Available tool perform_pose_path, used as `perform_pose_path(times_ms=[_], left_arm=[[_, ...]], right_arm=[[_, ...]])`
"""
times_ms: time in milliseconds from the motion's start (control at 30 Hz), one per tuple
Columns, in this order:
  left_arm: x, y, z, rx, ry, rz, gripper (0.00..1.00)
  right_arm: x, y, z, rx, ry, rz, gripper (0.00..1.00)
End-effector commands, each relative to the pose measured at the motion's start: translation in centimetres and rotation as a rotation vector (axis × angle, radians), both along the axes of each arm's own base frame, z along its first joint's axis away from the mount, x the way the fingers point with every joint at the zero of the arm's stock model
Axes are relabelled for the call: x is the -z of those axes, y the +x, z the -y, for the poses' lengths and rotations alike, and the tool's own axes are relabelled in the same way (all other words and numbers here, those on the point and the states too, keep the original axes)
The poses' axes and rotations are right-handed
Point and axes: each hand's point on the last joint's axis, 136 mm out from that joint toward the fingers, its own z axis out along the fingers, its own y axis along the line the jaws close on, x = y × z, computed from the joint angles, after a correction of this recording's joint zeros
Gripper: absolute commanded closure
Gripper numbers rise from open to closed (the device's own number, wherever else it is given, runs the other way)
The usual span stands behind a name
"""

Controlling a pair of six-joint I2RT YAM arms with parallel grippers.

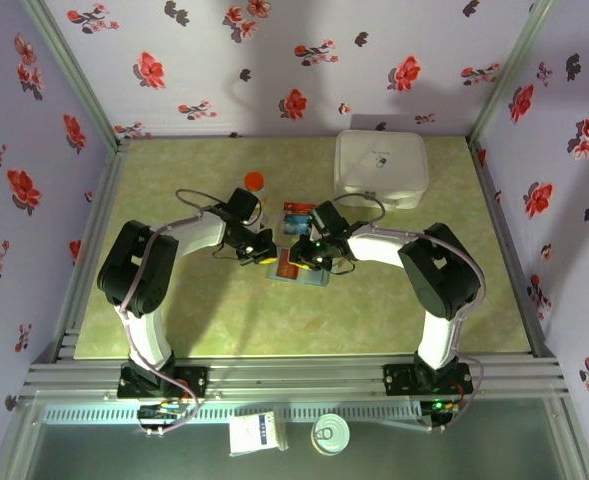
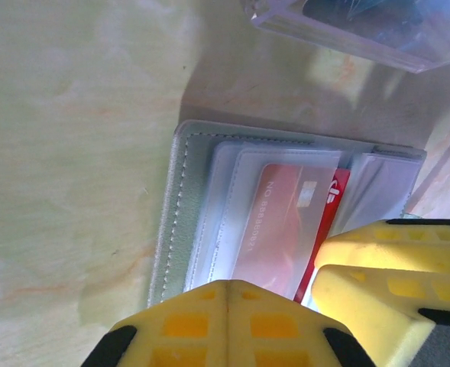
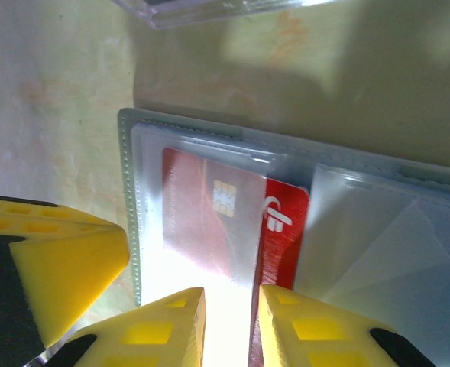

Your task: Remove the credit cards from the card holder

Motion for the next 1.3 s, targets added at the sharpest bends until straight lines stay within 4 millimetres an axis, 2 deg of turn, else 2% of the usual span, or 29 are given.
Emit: perform_pose_path(times_ms=[0, 200, 367, 567, 733, 1100, 1267], left_arm=[[-0.5, -0.1, -0.4, 0.028, 0.041, 0.017, 1.0], [-0.9, 0.1, 1.4, 0.067, -0.017, 0.012, 0.99], [1.0, -0.2, 1.5, 0.081, 0.0, -0.022, 1.0], [3.2, -1.2, 0.3, 0.082, 0.064, -0.063, 1.0], [3.3, -1.6, -0.5, 0.054, 0.071, -0.065, 1.0], [3.2, -2.0, -1.1, -0.021, 0.024, -0.071, 0.99], [3.6, -2.2, -1.5, -0.043, 0.02, -0.077, 0.99]], right_arm=[[-0.7, -0.2, 0.6, 0.0, -0.043, 0.021, 0.74], [-0.1, -0.5, 0.5, -0.003, -0.035, 0.006, 0.74], [0.6, -0.6, 0.4, 0.007, -0.025, -0.011, 0.74], [-0.6, -0.4, 0.1, 0.01, 0.008, 0.013, 0.74], [-1.1, -0.6, 0.5, 0.017, -0.004, 0.02, 0.74], [1.7, -1.2, 1.2, 0.01, -0.063, -0.031, 0.74], [2.2, -1.4, 1.1, 0.008, -0.057, -0.046, 0.73]])
